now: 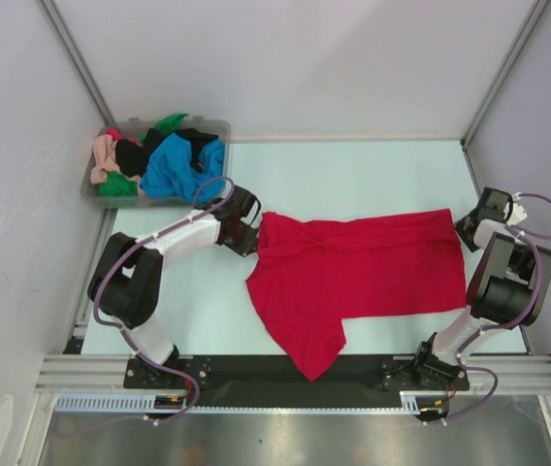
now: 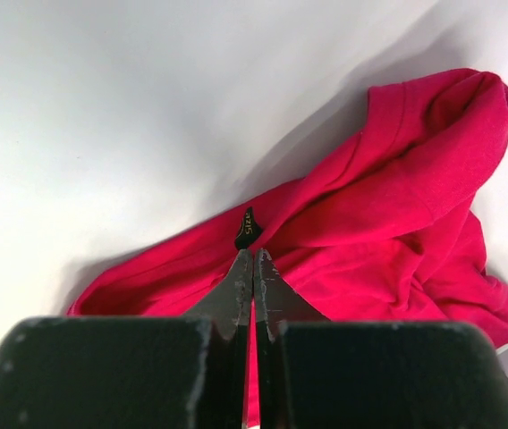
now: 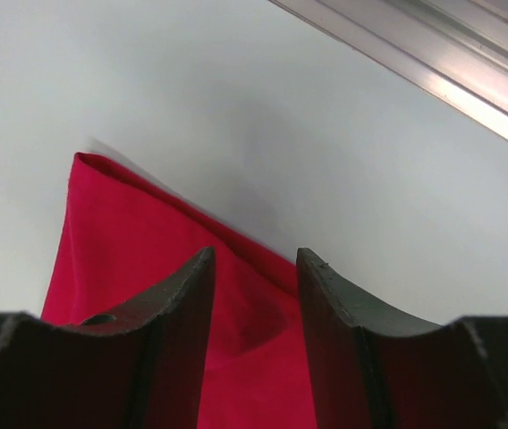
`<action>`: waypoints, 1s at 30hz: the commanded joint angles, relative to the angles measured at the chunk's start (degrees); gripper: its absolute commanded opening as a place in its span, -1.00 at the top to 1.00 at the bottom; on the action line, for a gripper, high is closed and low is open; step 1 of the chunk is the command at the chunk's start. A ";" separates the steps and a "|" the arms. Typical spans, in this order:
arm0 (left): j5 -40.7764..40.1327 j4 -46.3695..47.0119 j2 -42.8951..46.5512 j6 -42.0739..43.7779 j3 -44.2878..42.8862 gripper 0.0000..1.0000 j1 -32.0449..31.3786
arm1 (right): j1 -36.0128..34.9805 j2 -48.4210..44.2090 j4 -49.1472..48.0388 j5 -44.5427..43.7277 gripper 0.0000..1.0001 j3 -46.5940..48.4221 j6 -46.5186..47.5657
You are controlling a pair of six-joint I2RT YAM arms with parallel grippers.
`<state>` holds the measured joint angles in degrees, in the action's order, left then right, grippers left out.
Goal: Fold and stack the t-shirts
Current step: Fold the tshirt
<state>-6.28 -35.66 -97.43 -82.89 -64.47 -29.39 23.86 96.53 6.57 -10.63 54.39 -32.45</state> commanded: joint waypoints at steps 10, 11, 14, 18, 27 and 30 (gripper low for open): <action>-1.80 0.59 3.38 1.24 -0.31 1.00 0.29 | 0.40 -1.44 -0.15 0.79 0.16 -1.39 -3.76; -1.80 0.59 3.38 1.16 -0.40 1.00 0.29 | 0.40 -1.26 -0.06 1.14 0.16 -1.31 -4.20; -1.71 0.59 3.30 1.59 -0.83 1.00 0.38 | 0.40 -0.64 -0.41 2.02 0.31 -1.04 -5.26; -1.63 0.59 2.95 2.38 -1.89 1.00 0.56 | 0.40 -0.64 -0.06 1.85 0.79 -1.13 -5.17; -11.36 -1.25 4.79 13.72 -15.14 0.99 0.73 | 0.40 -3.28 3.10 -1.23 1.00 6.33 0.63; -12.96 -0.99 5.76 16.00 -17.44 1.00 1.17 | 0.40 -3.80 2.75 -1.06 1.00 8.53 1.95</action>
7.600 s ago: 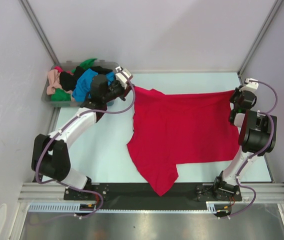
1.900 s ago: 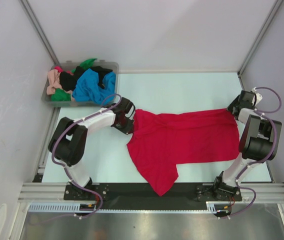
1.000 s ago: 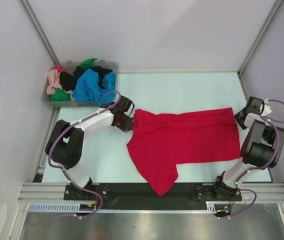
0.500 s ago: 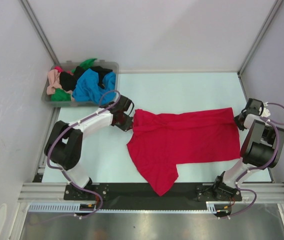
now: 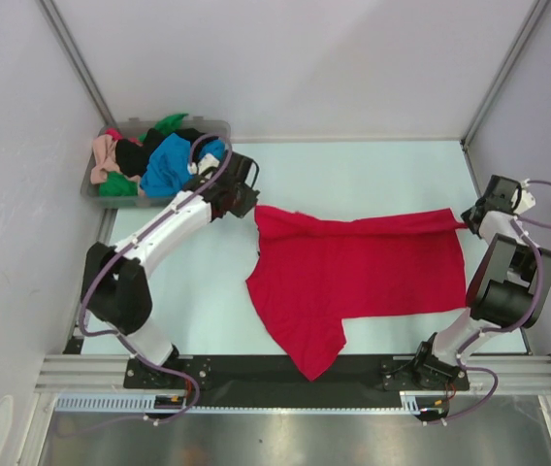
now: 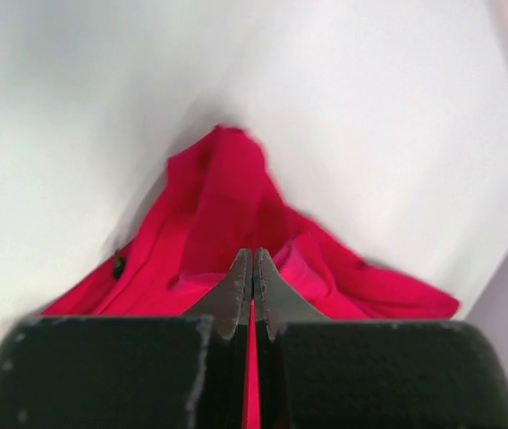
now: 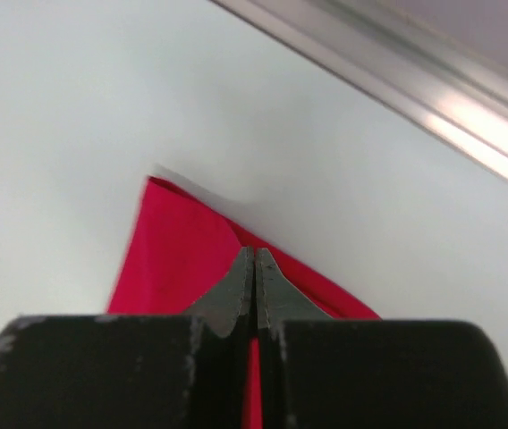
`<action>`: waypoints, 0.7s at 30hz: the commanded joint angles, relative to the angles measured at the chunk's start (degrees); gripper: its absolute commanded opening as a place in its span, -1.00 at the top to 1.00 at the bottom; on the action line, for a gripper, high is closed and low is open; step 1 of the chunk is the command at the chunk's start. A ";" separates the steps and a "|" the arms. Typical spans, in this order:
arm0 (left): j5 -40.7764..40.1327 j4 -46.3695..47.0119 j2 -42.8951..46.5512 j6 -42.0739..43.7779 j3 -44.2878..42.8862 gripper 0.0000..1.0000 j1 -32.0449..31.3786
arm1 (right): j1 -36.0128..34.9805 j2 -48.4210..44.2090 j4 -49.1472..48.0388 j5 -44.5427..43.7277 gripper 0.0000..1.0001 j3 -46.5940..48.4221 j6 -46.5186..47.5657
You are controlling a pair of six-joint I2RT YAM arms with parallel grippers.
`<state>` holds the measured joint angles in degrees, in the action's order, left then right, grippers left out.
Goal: Fold and stack the t-shirts
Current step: Fold the tshirt
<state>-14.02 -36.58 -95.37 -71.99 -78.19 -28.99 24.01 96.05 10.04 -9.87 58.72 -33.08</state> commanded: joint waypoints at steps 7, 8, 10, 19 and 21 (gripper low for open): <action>-5.14 2.47 5.11 7.03 -1.26 1.00 0.96 | 0.34 -3.76 -0.55 -1.47 1.00 6.32 4.16; -5.31 3.78 5.81 8.69 -0.82 1.00 1.04 | 0.34 -3.85 -0.55 -1.47 1.00 6.06 4.08; -6.80 4.23 6.86 10.28 0.23 1.00 0.96 | 0.42 -4.29 -0.90 -0.60 1.00 4.66 3.81; -8.40 19.24 18.46 19.42 16.56 0.99 2.01 | 0.77 -6.58 -5.56 1.87 1.00 -1.67 3.46; -6.56 26.71 20.57 22.23 21.82 0.99 2.01 | 0.95 -7.10 -6.61 2.48 1.00 -2.99 3.46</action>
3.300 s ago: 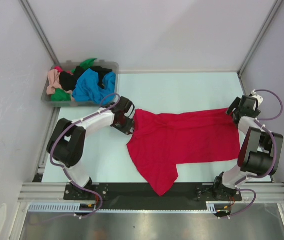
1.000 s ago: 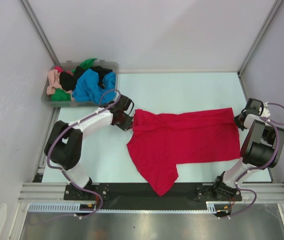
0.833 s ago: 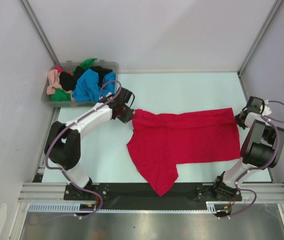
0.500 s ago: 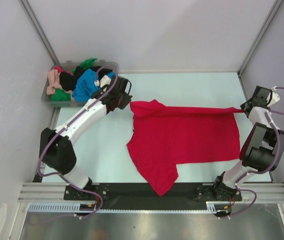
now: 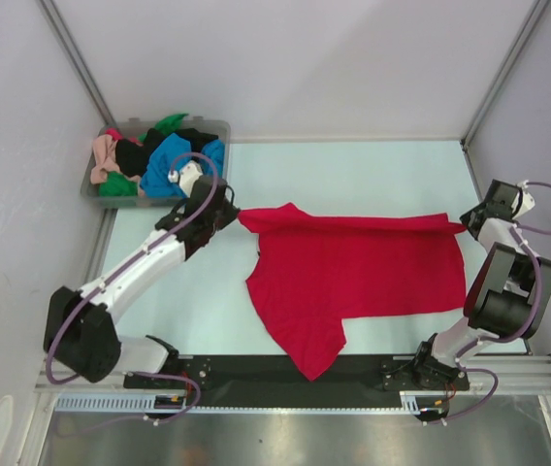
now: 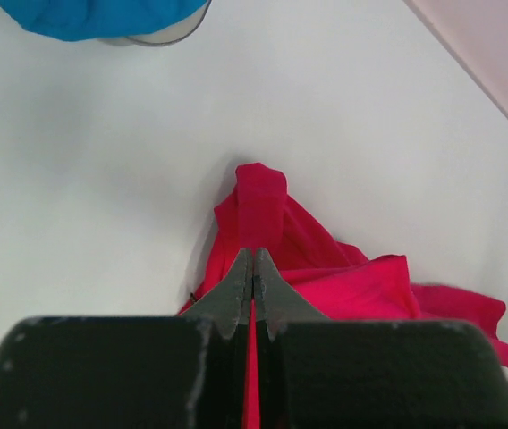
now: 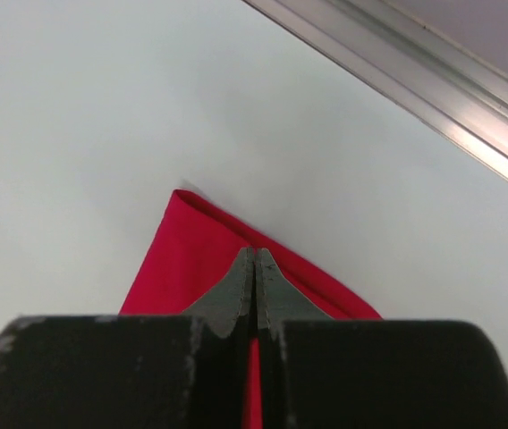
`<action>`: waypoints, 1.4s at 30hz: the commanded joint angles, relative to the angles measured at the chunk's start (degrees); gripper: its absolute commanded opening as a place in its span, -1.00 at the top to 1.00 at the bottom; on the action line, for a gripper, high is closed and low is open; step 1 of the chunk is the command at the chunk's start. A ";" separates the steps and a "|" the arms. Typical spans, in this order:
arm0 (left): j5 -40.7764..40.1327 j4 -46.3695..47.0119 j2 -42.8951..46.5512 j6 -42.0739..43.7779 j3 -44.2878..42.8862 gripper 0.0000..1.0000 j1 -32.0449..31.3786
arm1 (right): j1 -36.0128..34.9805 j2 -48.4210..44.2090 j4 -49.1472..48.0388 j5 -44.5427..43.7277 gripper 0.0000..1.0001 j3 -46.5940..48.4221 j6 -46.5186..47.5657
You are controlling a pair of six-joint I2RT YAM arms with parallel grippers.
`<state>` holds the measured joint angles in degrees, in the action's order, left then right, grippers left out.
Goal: Fold and stack the t-shirts
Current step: Fold the tshirt
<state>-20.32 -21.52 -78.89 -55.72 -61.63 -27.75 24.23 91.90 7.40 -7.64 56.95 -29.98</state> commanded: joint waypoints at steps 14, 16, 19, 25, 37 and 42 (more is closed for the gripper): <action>6.43 28.72 8.67 15.64 19.00 1.00 -0.81 | 1.17 -6.46 -10.56 0.96 1.00 -10.27 2.11; 6.08 29.68 8.23 16.08 19.96 1.00 -2.22 | 1.17 -8.65 -11.00 0.00 1.00 -11.42 3.69; 4.85 29.17 7.62 15.82 19.53 1.00 -2.40 | 1.96 -9.89 -11.35 -0.54 1.00 -12.21 5.36; 4.67 29.07 1.66 18.62 9.79 1.00 1.73 | 2.49 -7.44 -16.70 5.51 1.00 -5.11 5.37; 12.48 41.72 -19.18 26.45 -11.23 1.00 6.83 | 1.96 21.19 -21.37 14.76 1.00 23.46 0.09; 13.11 42.43 -24.20 27.42 -15.36 1.00 7.09 | 1.17 27.45 -19.00 15.46 1.00 31.20 2.64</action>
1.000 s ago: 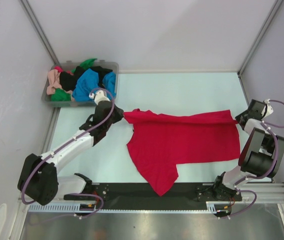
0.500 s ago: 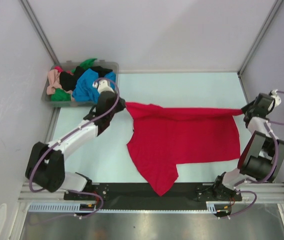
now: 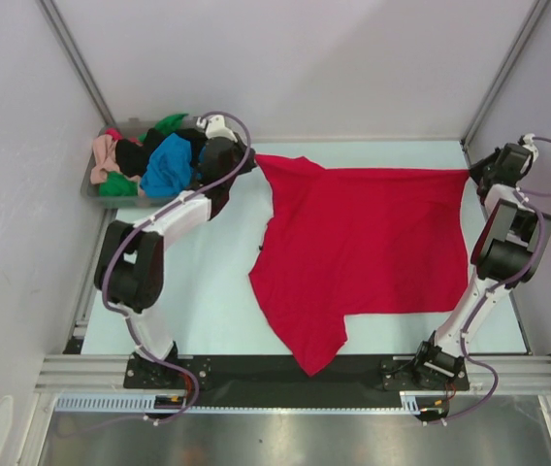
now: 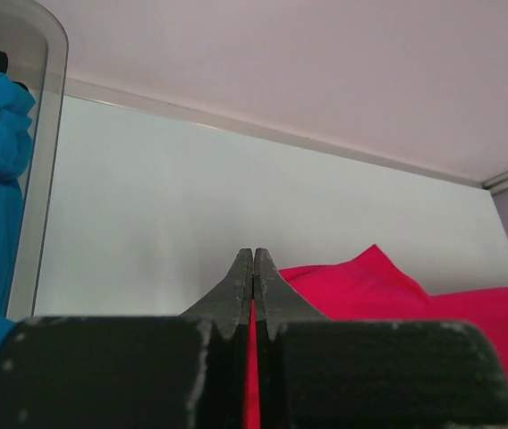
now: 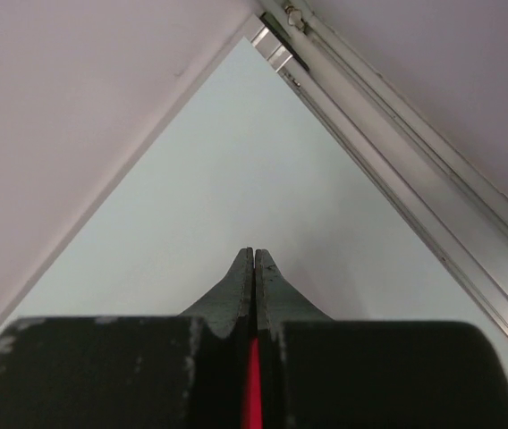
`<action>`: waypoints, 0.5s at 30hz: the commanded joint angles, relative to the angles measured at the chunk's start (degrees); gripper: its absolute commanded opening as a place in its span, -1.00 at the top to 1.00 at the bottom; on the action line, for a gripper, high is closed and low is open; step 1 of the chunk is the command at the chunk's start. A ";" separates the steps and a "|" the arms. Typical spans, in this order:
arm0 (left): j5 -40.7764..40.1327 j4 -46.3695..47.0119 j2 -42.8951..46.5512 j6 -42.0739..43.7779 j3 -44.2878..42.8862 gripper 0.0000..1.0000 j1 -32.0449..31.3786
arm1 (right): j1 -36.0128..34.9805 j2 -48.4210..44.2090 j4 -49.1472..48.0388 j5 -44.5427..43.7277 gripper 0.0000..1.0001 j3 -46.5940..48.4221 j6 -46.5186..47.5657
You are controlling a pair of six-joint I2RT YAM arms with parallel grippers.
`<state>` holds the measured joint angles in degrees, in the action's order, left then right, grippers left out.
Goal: Fold and stack the t-shirts
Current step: Fold the tshirt
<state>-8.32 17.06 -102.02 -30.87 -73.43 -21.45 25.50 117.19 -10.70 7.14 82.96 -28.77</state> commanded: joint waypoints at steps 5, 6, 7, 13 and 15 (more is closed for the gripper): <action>2.34 5.00 -3.27 4.76 -4.79 1.00 1.06 | -0.80 4.19 -0.64 0.86 1.00 7.30 3.99; 2.78 5.09 -3.19 5.38 -5.14 1.00 1.15 | -0.80 4.28 -0.90 1.04 1.00 7.31 4.86; 2.95 5.00 -3.27 6.69 -5.41 1.00 1.15 | -0.89 4.28 -1.08 1.39 1.00 7.39 5.30; 6.64 5.18 -1.79 9.78 -5.85 1.00 1.41 | -0.97 3.93 0.24 2.27 1.00 7.66 7.06; 7.35 5.44 -0.21 9.69 -4.02 1.00 1.41 | -0.97 3.23 0.07 2.44 1.00 6.52 7.24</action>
<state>-3.36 19.40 -105.60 -23.86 -77.19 -20.84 24.40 121.51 -9.52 9.32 88.40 -23.42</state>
